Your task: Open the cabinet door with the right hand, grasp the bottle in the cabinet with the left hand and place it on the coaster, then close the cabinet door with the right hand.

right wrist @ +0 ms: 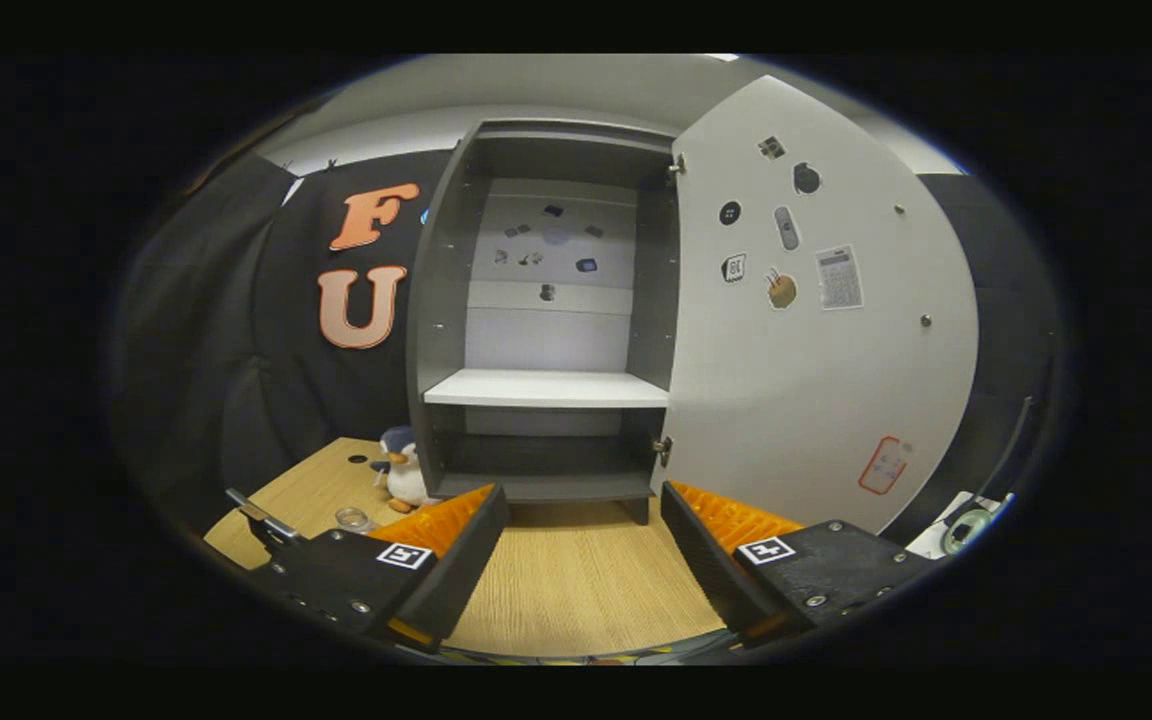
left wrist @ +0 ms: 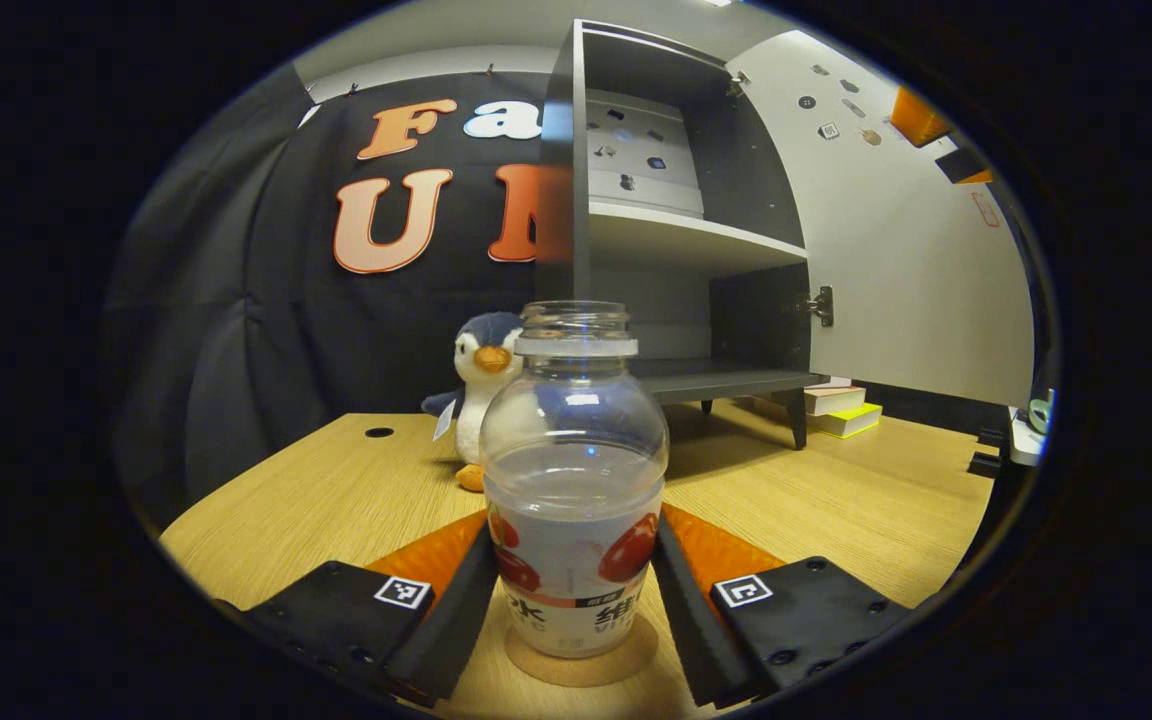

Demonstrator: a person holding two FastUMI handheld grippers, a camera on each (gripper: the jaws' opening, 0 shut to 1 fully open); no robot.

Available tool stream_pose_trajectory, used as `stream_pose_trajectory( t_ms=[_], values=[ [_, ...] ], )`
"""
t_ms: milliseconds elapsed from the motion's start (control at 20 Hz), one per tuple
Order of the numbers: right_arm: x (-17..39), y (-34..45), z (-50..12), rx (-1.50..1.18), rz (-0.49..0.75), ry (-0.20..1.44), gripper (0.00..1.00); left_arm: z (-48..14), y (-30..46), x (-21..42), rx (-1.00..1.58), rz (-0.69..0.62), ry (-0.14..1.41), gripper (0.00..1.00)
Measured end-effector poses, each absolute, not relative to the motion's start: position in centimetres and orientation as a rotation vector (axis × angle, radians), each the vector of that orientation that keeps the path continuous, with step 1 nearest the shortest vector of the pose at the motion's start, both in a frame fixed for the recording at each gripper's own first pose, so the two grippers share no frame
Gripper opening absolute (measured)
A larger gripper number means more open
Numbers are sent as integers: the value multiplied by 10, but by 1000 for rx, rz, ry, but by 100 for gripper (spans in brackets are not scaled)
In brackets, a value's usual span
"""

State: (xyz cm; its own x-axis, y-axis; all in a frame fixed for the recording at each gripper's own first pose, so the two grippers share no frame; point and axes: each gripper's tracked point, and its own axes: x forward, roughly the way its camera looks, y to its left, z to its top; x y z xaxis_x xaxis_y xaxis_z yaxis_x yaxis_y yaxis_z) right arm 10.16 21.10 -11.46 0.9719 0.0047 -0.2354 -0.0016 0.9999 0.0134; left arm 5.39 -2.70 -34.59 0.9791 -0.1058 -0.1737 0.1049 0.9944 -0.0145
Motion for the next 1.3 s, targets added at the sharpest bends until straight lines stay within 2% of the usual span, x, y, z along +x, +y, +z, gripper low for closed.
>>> stream_pose_trajectory(
  t_ms=[200, 350, 450, 1300],
  values=[
    [99, 213, -114, 10, 17, 242, 95, -347, -25, 53, -19, -102, 189, 89],
    [99, 216, -114, 16, 31, 240, 95, -347, -25, 51, -21, -91, 206, 96],
    [97, 215, -114, 8, 36, 242, 95, -343, -24, 52, -20, -86, 201, 96],
    [82, 185, -82, 37, 44, 209, 95, -270, -25, 56, -25, -63, 153, 96]
  ],
)
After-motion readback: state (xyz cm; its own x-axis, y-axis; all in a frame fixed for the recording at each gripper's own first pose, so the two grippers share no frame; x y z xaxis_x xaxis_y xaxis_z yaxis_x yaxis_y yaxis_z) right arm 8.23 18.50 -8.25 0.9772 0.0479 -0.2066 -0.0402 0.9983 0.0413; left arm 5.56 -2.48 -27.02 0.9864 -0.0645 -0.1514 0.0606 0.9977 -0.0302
